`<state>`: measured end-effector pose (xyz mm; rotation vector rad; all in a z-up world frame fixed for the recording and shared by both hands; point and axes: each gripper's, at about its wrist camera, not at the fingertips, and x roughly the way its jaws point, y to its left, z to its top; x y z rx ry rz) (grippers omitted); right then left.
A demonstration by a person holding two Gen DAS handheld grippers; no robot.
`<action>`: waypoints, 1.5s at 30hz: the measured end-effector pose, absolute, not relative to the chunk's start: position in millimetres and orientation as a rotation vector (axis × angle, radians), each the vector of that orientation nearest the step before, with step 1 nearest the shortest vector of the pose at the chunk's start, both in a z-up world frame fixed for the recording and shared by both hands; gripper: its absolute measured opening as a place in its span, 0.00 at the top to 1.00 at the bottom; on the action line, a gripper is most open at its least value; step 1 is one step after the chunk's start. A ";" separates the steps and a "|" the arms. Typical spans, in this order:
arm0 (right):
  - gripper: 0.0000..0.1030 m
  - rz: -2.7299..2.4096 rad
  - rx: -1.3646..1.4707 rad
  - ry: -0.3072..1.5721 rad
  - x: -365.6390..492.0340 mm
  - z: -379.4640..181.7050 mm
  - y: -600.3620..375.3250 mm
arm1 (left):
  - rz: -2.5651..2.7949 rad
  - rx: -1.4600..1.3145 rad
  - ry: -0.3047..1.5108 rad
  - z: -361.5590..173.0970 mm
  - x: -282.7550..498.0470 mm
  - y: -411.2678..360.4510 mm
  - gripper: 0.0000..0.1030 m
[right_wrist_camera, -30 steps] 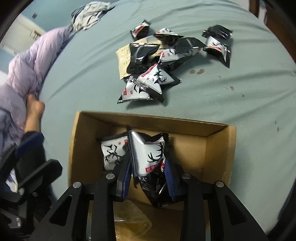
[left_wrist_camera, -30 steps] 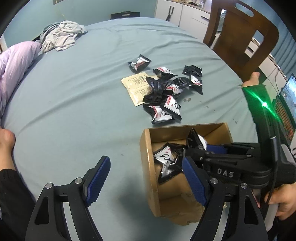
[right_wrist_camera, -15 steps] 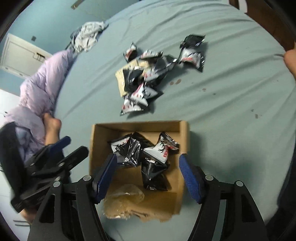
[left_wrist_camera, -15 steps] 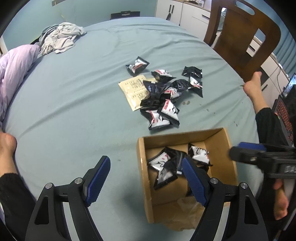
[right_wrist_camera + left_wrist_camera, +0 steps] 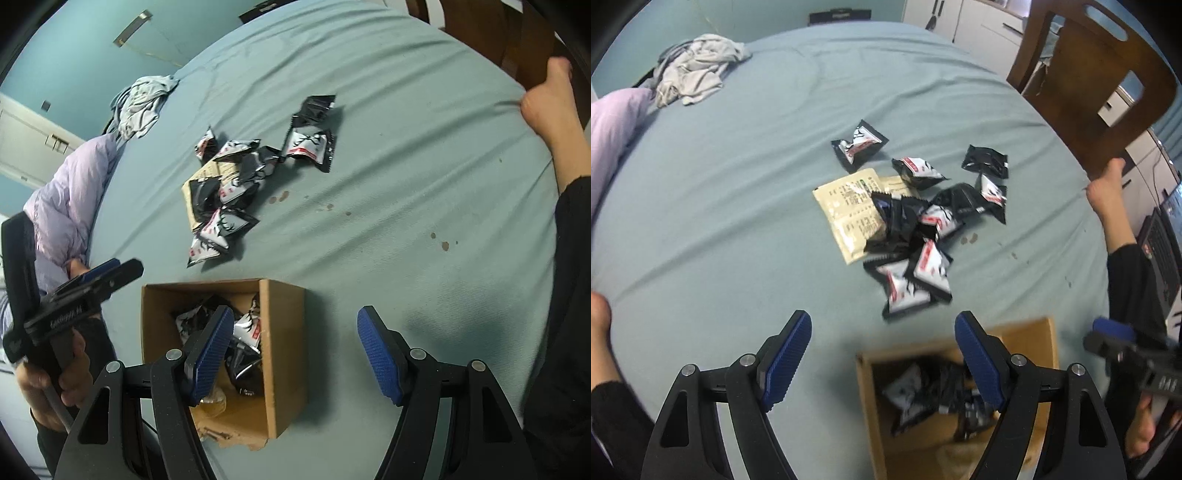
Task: Organize snacks
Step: 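Lower the left gripper onto the pile and grasp a black packet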
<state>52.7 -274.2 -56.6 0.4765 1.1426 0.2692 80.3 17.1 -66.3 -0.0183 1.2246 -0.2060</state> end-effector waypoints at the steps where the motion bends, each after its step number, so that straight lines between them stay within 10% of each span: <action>1: 0.33 0.267 0.479 1.144 54.0 -58.4 -275.4 | -0.197 -0.020 1.231 -69.2 88.3 16.1 0.21; 17: 0.33 0.247 0.500 1.178 85.6 -84.3 -281.7 | -0.173 -0.034 1.365 -130.6 181.8 -19.7 0.24; 25: 0.33 0.231 0.500 1.186 88.3 -91.1 -281.9 | -0.145 -0.024 1.379 -148.9 186.8 -16.7 0.73; 45: 0.33 0.259 0.472 1.143 139.7 -54.8 -279.2 | -0.169 -0.028 1.121 -43.9 91.8 18.9 0.76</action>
